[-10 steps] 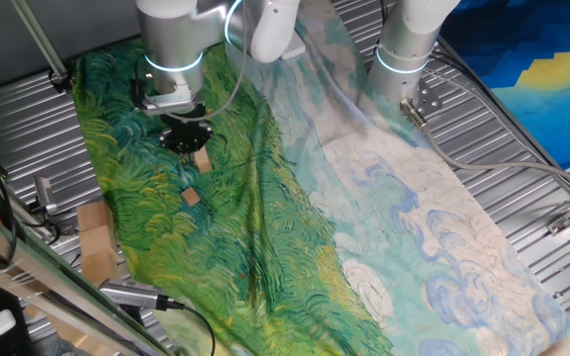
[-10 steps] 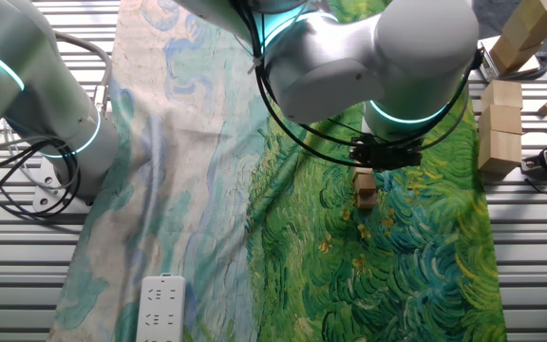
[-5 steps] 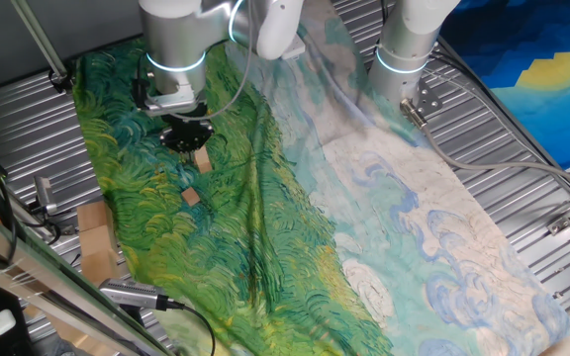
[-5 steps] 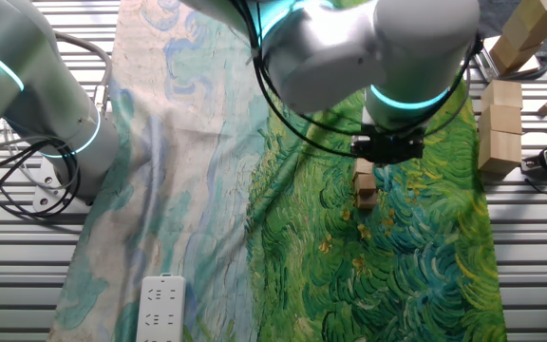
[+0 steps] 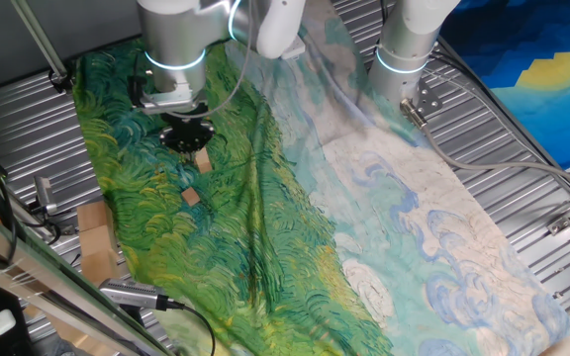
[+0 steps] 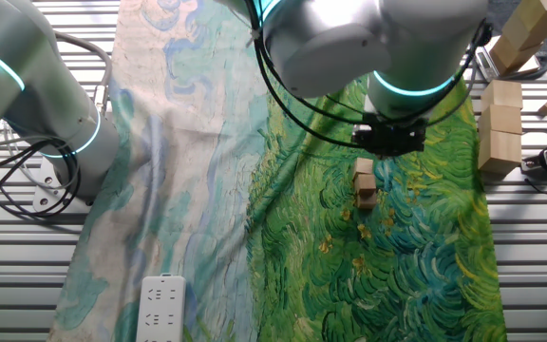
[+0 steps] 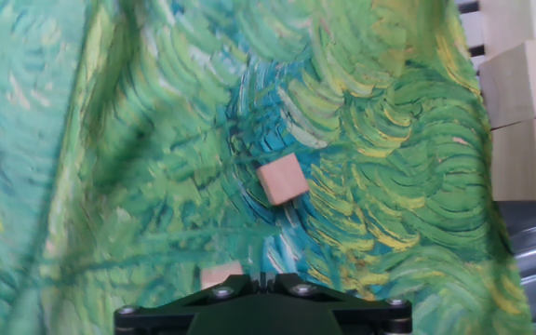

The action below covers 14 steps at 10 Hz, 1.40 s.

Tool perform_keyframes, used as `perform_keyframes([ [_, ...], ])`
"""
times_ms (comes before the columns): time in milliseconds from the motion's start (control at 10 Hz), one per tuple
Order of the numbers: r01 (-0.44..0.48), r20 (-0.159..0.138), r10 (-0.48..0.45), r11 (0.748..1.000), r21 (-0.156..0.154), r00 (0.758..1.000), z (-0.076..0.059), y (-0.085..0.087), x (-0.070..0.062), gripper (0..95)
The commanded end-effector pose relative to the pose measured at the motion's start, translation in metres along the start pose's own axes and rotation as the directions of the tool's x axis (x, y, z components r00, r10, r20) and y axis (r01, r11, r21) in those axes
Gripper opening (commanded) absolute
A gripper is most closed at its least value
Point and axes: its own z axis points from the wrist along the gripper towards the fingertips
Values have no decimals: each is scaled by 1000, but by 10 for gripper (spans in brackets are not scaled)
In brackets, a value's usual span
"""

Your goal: Stack the blocks into a pyramid shape

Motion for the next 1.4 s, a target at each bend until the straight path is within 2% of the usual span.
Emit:
perform_keyframes([
  [100, -16, -7, 16, 1000, 6, 1000, 7, 6, -4, 0],
  [700, -37, -5, 37, 999, 12, 999, 19, 24, -1, 0],
  [1400, -14, -21, 15, 1000, 25, 1000, 19, 26, 2, 0],
])
